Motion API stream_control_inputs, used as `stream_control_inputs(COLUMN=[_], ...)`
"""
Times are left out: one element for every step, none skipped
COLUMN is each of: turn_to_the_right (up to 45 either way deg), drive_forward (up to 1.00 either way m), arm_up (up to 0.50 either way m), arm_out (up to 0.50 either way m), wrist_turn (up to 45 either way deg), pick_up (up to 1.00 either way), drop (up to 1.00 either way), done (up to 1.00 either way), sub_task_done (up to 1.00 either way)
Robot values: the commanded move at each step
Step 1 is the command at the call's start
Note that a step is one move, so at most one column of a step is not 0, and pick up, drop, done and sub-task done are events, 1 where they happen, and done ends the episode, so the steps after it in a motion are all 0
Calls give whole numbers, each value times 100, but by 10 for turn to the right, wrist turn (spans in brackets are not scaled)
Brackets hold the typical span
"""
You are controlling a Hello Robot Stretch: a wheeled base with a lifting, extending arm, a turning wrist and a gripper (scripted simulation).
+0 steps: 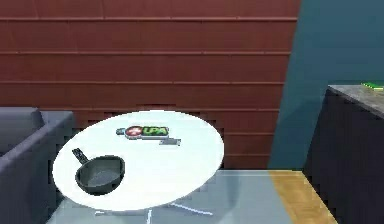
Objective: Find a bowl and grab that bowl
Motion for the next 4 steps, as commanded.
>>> stream_control_inputs(turn_to_the_right=[-450,-450,-240,0], drive_forward=[0,0,0,0], arm_up=[0,0,0,50], arm_out=[0,0,0,0], wrist_turn=[0,0,0,0], pick_up=[0,0,0,0], drop=[0,0,0,0], done=[0,0,0,0], sub_task_done=[0,0,0,0])
